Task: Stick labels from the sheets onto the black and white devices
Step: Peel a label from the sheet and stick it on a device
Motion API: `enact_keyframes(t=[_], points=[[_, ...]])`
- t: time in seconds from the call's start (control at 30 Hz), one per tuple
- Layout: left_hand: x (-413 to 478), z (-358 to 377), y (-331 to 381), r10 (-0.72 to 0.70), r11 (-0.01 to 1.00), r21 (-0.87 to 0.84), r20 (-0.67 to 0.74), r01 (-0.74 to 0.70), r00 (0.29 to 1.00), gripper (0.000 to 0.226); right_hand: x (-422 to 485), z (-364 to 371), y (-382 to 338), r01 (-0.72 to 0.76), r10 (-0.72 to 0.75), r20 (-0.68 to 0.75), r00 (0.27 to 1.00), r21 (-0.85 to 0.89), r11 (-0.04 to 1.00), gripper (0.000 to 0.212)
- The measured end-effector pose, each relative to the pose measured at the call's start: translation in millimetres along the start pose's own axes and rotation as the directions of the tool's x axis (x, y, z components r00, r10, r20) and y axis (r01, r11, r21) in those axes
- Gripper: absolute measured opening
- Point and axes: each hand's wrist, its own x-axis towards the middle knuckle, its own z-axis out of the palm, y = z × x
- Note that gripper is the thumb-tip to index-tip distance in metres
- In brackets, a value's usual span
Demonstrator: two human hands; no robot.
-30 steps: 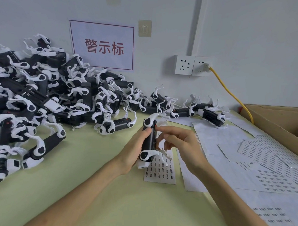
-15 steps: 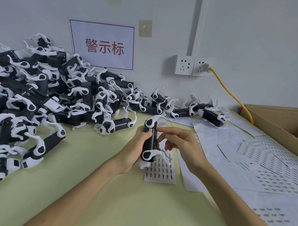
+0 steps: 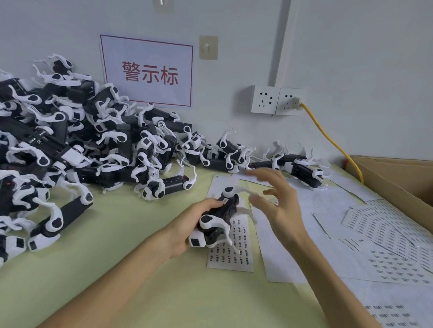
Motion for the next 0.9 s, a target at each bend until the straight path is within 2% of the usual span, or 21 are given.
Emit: enact_keyframes(t=[0.07,0.1,0.17,0.2,0.3,0.37,0.43,0.5,0.57,0.6,0.67,0.7,0.77,0.8,0.83,0.9], points=[[-2.9,0.8,1.8,-0.04,0.999,0.022,0.01,0.04,0.999,0.036,2.8,-5.6,2.4,-0.06,0.069,0.148,0.987,-0.065,0.996,0.05],[-3.4,0.8,3.4,-0.038,0.999,0.019,0.006,0.038,0.999,0.039,3.4,-6.6,4.5,-0.104,0.118,0.233,0.965,-0.072,0.992,0.048],[-0.7,-2.6,4.5,0.008,1.0,-0.01,-0.018,-0.008,1.0,0.042,3.1,-5.4,7.9,-0.225,0.207,0.399,0.893,0.0,0.974,0.031],[0.4,-5.1,5.3,0.029,0.998,-0.051,-0.029,-0.031,0.999,0.046,2.0,-3.2,9.2,-0.261,0.213,0.438,0.874,0.051,0.964,0.021],[-0.6,-10.2,9.4,0.077,0.946,-0.311,-0.054,-0.091,0.996,0.052,2.5,0.9,12.3,-0.303,0.24,0.351,0.905,0.135,0.944,0.018],[-0.2,-13.6,11.7,0.121,0.87,-0.47,-0.09,-0.149,0.989,0.048,7.5,-1.9,15.6,-0.418,0.343,0.294,0.892,0.248,0.874,0.023],[0.3,-14.7,14.3,0.166,0.874,-0.426,-0.187,-0.232,0.968,0.045,12.4,-7.6,20.3,-0.549,0.479,0.268,0.836,0.404,0.732,0.025],[2.5,-15.5,14.5,0.225,0.93,-0.201,-0.347,-0.307,0.911,0.037,16.2,-12.2,22.5,-0.614,0.621,0.21,0.756,0.558,0.558,0.028],[3.8,-14.3,13.3,0.297,0.93,-0.078,-0.419,-0.359,0.858,0.028,20.9,-17.3,24.5,-0.551,0.703,0.14,0.697,0.733,0.4,0.026],[4.4,-13.3,12.2,0.313,0.925,-0.069,-0.42,-0.374,0.852,0.026,24.4,-23.8,23.8,-0.463,0.711,0.094,0.697,0.816,0.346,0.022],[4.8,-12.3,10.2,0.312,0.927,-0.066,-0.409,-0.369,0.857,0.024,32.3,-49.3,24.1,-0.183,0.651,-0.079,0.755,0.928,0.324,0.016],[5.3,-11.9,9.2,0.306,0.932,-0.058,-0.402,-0.358,0.863,0.024,34.9,-67.6,24.2,-0.014,0.589,-0.194,0.784,0.944,0.33,0.021],[8.4,-11.9,6.6,0.297,0.944,-0.014,-0.392,-0.329,0.87,0.023,35.7,-104.6,26.1,0.227,0.511,-0.373,0.775,0.918,0.326,0.036],[10.5,-11.8,5.2,0.305,0.947,0.031,-0.39,-0.319,0.869,0.022,34.3,-116.5,28.4,0.243,0.527,-0.412,0.743,0.901,0.36,0.043],[12.7,-11.9,4.1,0.329,0.944,0.111,-0.387,-0.31,0.861,0.02,32.3,-121.7,31.2,0.186,0.58,-0.416,0.7,0.891,0.415,0.044],[17.7,-15.2,-0.6,0.435,0.873,0.397,-0.369,-0.284,0.822,0.014,27.4,-114.0,38.5,-0.058,0.72,-0.37,0.587,0.868,0.493,0.037]])
